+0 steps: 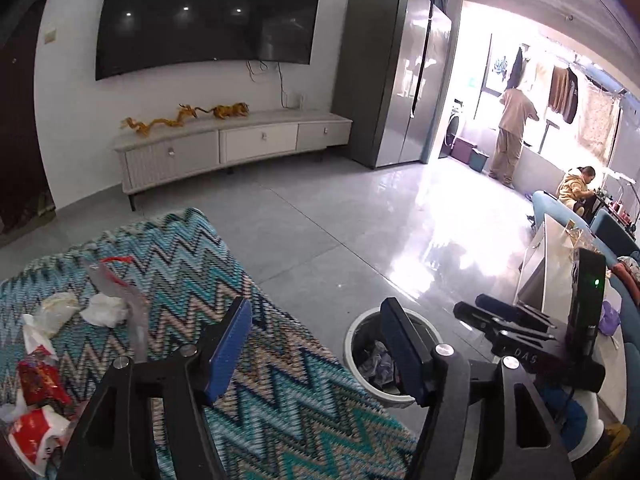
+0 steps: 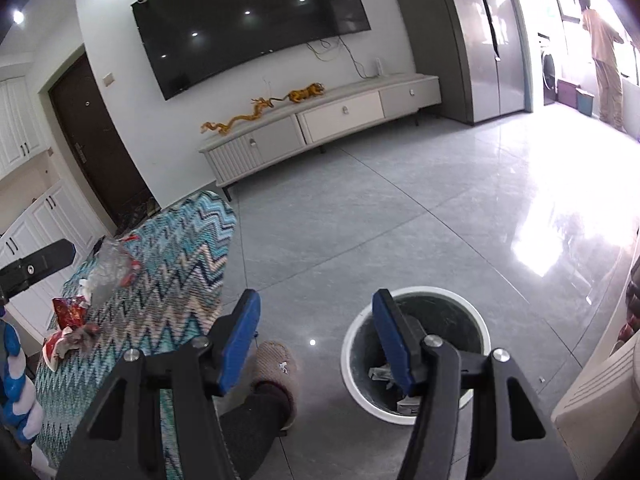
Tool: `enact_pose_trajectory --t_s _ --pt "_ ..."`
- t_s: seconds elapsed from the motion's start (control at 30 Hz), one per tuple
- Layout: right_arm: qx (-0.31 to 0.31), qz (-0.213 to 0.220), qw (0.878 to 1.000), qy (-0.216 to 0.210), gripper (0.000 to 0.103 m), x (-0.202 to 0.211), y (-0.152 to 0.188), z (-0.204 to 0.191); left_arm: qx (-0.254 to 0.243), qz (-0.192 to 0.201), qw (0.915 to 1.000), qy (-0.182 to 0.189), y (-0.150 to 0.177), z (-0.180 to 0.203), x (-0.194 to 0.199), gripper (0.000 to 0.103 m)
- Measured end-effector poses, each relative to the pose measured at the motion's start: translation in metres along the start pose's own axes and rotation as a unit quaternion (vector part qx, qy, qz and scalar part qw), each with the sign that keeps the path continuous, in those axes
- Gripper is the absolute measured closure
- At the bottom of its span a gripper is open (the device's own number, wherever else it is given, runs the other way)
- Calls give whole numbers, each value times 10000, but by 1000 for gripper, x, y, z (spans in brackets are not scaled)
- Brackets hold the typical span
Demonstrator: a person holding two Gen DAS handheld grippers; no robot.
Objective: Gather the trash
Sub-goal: 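Return both tools to the trash pile on the blanket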
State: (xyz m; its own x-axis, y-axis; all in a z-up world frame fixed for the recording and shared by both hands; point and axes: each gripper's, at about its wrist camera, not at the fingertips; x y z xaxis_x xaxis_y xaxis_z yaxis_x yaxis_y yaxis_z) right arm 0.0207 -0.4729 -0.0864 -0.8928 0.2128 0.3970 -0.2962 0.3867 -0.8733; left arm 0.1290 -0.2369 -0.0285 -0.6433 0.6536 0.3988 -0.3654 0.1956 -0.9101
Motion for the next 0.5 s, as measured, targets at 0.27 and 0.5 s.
enact_pose_trajectory --t_s 0.27,0.5 --pt "513 479 9957 -612 46 41 -32 -85 -18 674 9947 -774 1 -65 97 32" --pt "934 614 9879 -1073 46 63 -39 -147 222 1003 9814 -1620 23 -135 169 30"
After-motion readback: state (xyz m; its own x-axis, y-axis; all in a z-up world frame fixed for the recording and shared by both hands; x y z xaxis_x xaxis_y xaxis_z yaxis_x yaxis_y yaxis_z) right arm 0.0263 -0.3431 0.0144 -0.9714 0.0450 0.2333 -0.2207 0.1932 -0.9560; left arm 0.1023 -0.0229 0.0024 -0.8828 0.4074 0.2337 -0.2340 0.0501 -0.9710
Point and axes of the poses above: each gripper's, at about its wrist camera, not at the fingertips, and x roughly against the way its jaws point, z to its right, y to its underside, and after that the axes turned 14 degrees about z, right-handed
